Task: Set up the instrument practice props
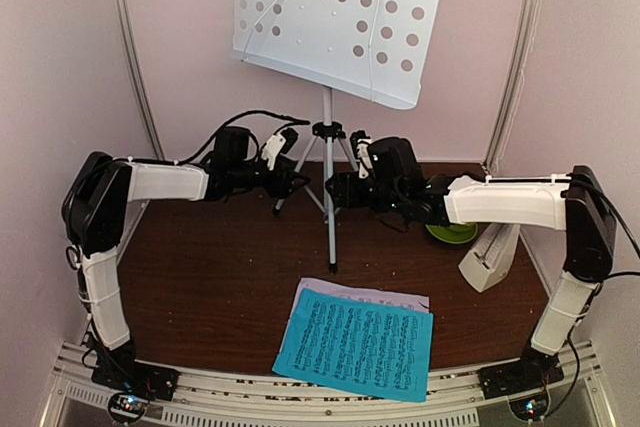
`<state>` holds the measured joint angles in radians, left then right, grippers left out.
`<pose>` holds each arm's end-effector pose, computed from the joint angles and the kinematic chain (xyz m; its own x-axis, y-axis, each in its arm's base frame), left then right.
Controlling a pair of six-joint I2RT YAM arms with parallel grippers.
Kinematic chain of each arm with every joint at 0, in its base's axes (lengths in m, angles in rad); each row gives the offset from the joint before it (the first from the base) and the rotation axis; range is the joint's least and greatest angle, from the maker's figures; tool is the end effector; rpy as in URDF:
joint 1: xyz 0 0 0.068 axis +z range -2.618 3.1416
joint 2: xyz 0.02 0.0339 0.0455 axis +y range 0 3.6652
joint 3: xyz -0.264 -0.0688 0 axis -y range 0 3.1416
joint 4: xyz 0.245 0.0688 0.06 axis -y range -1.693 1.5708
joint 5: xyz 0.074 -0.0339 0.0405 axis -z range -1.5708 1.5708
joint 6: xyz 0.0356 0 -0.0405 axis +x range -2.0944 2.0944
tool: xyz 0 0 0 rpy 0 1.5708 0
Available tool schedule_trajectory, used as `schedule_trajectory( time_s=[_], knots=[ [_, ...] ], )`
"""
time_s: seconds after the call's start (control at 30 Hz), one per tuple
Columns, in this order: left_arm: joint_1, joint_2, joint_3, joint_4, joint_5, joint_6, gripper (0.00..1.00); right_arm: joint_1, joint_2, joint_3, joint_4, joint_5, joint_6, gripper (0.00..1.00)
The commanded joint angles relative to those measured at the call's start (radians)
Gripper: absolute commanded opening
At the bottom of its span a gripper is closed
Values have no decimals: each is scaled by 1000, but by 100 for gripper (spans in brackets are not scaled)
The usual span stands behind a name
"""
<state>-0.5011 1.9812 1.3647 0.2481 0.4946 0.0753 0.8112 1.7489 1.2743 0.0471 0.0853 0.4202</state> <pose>0.3937 -0.2349 0.2249 -0.2539 0.2146 -0.9431 0.8327 0.5446 -0.1003 0.2857 0.2965 0.2693 -0.5336 0.0284 -0.8452 -0.4944 0.8004 0.3390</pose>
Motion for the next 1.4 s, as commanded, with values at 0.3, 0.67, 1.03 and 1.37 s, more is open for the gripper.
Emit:
schedule_trajectory(
  time_s=[0.3,0.67,1.03,1.37],
  knots=[
    [-4,-115,-178,157,-1,-58,62,-4,-45,3,-37,88,-50,65],
    [32,-25,39,-45,51,81,64,13,-90,-52,21,3,5,81],
    [33,94,192,-108,129,104,58,19,59,113,-82,70,32,80],
    [30,-38,-115,197,22,-126,30,1,53,126,-143,128,2,73]
  ],
)
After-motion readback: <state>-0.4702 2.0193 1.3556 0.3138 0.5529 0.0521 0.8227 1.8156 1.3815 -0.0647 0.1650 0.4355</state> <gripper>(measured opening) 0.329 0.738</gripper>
